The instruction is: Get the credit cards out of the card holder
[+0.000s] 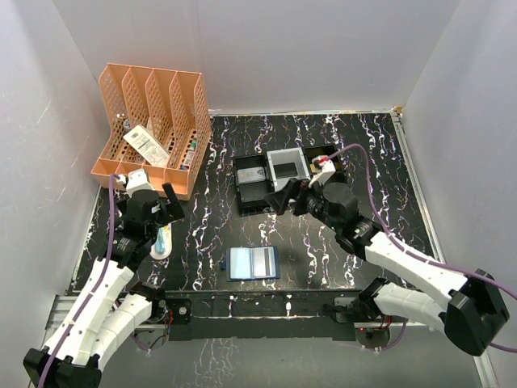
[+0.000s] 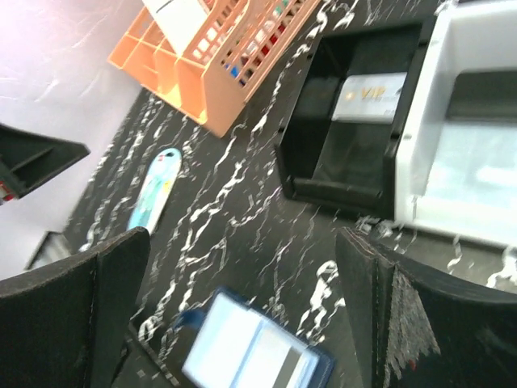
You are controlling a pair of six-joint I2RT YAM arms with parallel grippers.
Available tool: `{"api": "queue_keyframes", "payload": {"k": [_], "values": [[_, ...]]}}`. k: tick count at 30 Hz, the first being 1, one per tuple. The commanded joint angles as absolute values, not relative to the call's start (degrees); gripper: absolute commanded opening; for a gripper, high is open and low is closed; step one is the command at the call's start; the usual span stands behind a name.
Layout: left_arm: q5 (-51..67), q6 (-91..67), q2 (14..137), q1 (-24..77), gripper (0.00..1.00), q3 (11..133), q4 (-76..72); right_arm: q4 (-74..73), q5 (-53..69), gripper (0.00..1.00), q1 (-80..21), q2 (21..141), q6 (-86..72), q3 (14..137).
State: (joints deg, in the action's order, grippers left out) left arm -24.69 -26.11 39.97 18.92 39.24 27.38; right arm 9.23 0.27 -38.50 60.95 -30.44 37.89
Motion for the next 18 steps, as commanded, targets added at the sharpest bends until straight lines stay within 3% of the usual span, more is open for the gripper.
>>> {"api": "queue_keyframes", "payload": {"k": [1, 10, 14, 18], "values": [[-24.2, -27.69, 38.06, 18.72, 0.99, 38.23, 23.22, 16.21, 5.14, 0.98, -38.36, 55.4, -42.18, 32.82], [-5.38, -41.52, 43.39, 18.72, 0.99, 44.51, 19.09, 3.06, 13.87, 0.98, -38.34, 59.12, -45.04, 34.99], [14.75, -46.27, 44.21, 18.73, 0.99, 37.6, 8.73, 2.19, 15.93, 0.97, -38.46, 57.63, -51.6, 30.56], [23.89, -49.68, 43.44, 19.81, 0.95, 29.85, 0.35, 0.02, 16.56, 0.91, -38.61, 56.09, -54.43, 26.84]]}}
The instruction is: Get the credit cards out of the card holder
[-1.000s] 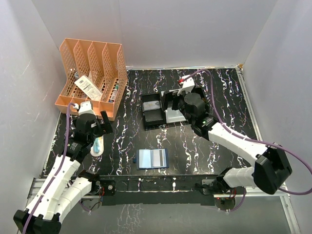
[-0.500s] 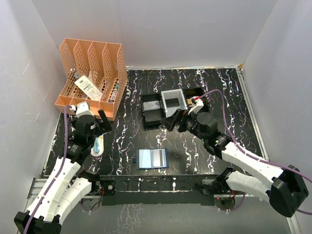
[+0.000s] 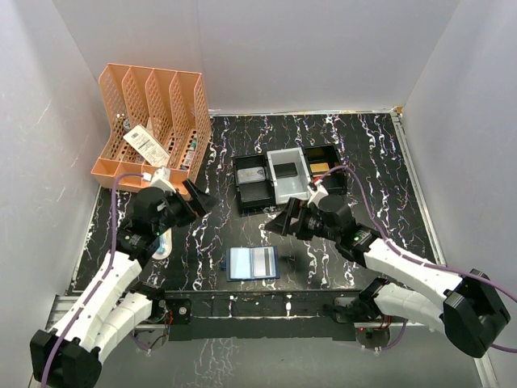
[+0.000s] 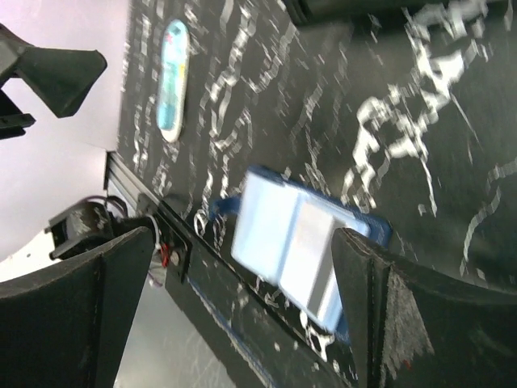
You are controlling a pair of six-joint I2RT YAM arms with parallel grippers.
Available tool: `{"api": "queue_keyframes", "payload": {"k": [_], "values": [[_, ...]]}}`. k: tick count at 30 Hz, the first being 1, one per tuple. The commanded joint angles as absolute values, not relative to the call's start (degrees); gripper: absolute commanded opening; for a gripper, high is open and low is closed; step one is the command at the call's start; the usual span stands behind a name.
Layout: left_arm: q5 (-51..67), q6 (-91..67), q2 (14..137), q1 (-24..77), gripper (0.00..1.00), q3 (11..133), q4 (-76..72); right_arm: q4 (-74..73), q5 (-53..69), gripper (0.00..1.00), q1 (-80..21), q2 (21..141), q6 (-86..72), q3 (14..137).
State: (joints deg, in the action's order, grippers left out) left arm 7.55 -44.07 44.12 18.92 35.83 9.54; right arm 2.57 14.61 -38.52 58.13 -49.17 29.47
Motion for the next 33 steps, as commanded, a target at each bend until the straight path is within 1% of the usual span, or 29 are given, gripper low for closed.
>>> {"api": "queue_keyframes", "payload": {"k": [1, 4, 7, 9, 13, 15, 18, 22, 26, 30, 33], "values": [[25.54, -49.96, 43.34, 20.49, 0.95, 28.23, -1.13, -1.07, 16.59, 0.89, -38.61, 56.17, -54.64, 26.59], [26.03, -48.58, 44.47, 24.16, 0.93, 26.33, 0.34, -3.27, 16.68, 0.84, -38.76, 56.99, -55.03, 26.26], [23.53, -46.08, 47.62, 29.65, 0.91, 28.7, 2.72, -2.54, 16.12, 0.83, -38.84, 57.4, -55.91, 25.52], [21.8, -45.21, 50.22, 33.74, 0.9, 30.06, 2.67, -2.11, 16.04, 0.8, -38.76, 58.19, -56.36, 25.61], [17.12, -43.89, 54.59, 39.83, 0.8, 31.54, 5.42, -2.62, 16.93, 0.71, -39.04, 60.56, -56.25, 27.11], [16.64, -43.62, 56.32, 41.99, 0.76, 31.51, 5.6, -2.64, 17.07, 0.68, -39.36, 61.5, -56.49, 27.41], [17.22, -42.81, 59.05, 43.89, 0.71, 31.8, 5.36, -2.11, 17.09, 0.65, -39.76, 62.46, -56.84, 27.29], [13.45, -40.01, 63.36, 44.7, 0.64, 34.98, 12.58, -1.82, 17.83, 0.61, -40.11, 64.11, -57.1, 27.81], [12.54, -37.83, 66.79, 45.1, 0.61, 37.06, 17.9, -3.38, 18.23, 0.6, -40.34, 66.01, -56.23, 29.57], [12.43, -36.71, 66.92, 45.35, 0.59, 36.88, 20.2, -3.0, 18.9, 0.58, -40.71, 67.22, -55.89, 30.29], [12.13, -36.16, 66.26, 45.31, 0.55, 36.44, 21.36, -2.05, 19.49, 0.54, -41.53, 67.81, -56.03, 30.48]]}}
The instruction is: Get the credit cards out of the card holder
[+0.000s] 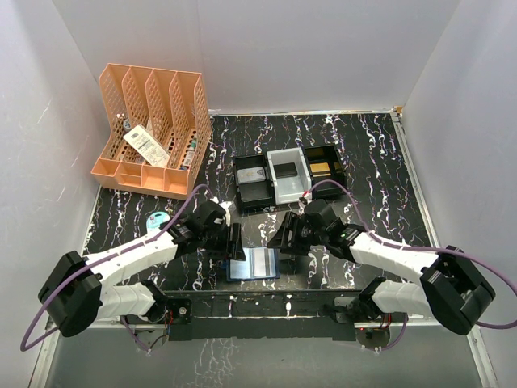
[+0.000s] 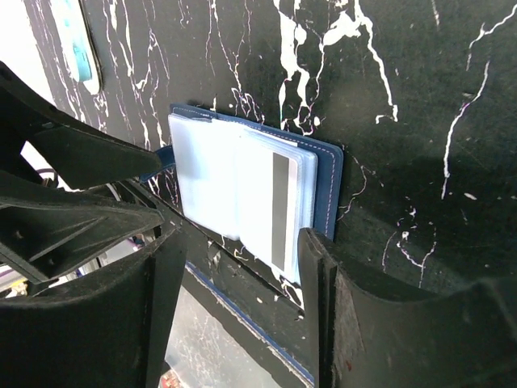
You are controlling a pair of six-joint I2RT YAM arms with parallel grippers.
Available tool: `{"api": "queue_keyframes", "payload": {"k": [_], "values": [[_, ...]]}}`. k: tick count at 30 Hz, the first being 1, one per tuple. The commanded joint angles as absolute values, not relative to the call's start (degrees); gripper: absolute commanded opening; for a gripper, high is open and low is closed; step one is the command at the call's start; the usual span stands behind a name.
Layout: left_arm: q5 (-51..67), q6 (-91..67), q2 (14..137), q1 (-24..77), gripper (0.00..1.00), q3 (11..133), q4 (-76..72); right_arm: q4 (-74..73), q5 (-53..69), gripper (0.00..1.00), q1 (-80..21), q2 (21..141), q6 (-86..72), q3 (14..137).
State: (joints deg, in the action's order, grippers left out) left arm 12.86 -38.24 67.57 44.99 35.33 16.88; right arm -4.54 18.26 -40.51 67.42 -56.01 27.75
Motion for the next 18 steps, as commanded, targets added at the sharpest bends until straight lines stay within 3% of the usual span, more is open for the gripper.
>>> {"api": "queue_keyframes", "payload": {"k": [1, 11, 18], "values": [[12.13, -36.03, 66.13, 45.34, 0.54, 36.31, 21.29, -1.95, 19.4, 0.53, -41.79, 67.99, -56.13, 30.53], [12.58, -35.15, 70.4, 45.4, 0.37, 35.97, 21.19, -0.14, 18.58, 0.47, -44.63, 71.57, -57.46, 30.07], [12.25, -34.73, 70.31, 45.42, 0.34, 35.83, 21.78, 0.88, 19.44, 0.41, -45.48, 73.65, -57.57, 30.65]]}}
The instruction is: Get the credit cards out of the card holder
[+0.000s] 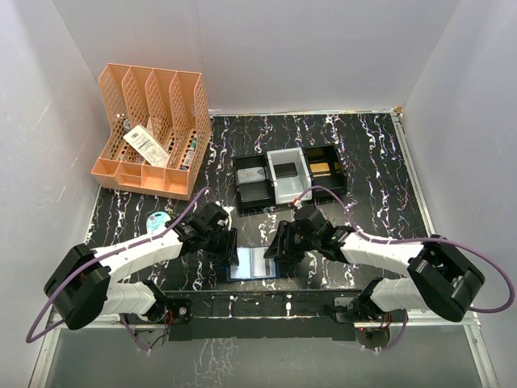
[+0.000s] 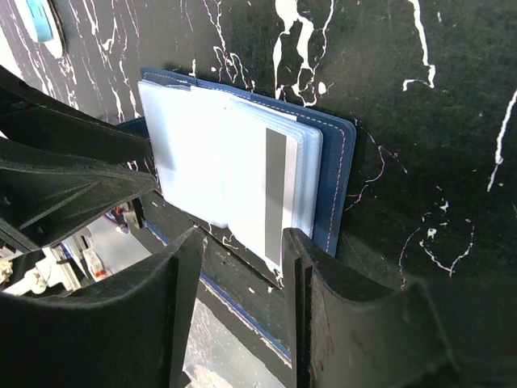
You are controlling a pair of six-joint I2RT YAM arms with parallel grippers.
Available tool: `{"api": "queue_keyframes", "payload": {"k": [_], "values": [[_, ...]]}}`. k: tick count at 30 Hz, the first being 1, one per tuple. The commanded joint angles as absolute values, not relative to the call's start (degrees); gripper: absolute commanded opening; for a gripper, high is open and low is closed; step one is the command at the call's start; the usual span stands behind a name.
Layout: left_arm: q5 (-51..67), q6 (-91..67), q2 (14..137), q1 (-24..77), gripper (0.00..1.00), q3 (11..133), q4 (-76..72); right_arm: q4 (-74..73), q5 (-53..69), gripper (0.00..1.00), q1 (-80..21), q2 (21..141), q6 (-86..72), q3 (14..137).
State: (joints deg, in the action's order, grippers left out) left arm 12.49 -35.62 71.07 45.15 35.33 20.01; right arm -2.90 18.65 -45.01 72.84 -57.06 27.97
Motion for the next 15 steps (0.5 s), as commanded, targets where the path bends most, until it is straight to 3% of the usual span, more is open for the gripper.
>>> {"api": "queue_keyframes", "payload": {"k": [1, 15], "values": [[12.1, -34.53, 70.25, 45.39, 0.34, 35.91, 21.98, 0.91, 19.5, 0.41, -45.51, 73.92, -57.57, 30.81], [11.87, -33.49, 70.15, 45.44, 0.26, 35.65, 22.05, -0.28, 16.76, 0.37, -46.23, 78.01, -57.3, 31.36]]}}
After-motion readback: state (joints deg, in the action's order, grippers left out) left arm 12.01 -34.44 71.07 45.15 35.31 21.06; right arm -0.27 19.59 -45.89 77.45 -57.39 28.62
